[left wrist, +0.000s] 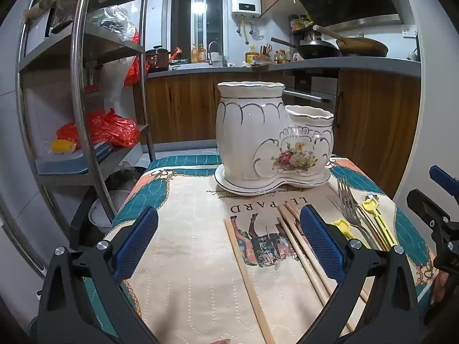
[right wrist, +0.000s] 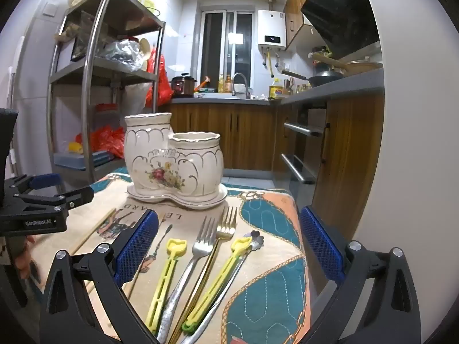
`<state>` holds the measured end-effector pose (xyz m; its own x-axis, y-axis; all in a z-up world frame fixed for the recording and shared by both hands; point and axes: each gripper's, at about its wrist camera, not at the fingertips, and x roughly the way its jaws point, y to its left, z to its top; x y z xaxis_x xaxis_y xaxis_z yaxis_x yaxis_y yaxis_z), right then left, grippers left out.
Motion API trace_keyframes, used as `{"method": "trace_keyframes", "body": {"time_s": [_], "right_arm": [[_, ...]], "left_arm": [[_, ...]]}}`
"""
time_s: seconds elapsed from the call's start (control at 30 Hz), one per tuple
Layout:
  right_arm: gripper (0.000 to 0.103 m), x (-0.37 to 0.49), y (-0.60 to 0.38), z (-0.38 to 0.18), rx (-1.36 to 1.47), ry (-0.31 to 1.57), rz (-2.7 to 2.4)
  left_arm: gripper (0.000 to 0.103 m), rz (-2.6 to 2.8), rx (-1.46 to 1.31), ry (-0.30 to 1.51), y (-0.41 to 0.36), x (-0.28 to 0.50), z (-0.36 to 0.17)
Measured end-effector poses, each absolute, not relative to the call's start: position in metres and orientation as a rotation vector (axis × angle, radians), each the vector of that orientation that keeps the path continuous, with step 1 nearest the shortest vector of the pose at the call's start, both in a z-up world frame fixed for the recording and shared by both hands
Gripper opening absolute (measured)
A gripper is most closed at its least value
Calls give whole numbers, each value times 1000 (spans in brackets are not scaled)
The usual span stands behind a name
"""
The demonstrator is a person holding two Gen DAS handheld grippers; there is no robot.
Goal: Organize utensils
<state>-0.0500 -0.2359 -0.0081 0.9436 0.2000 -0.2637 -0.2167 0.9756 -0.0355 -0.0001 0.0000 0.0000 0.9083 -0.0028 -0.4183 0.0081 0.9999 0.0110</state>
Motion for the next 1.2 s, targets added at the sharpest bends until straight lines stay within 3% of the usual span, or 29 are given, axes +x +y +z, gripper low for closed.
{"method": "trace_keyframes", "body": {"time_s": [1.2], "right_arm": [[98, -51, -235, -9, -62, 265, 213]], "left_arm": [[98, 3, 31, 427, 1, -1, 0]]}}
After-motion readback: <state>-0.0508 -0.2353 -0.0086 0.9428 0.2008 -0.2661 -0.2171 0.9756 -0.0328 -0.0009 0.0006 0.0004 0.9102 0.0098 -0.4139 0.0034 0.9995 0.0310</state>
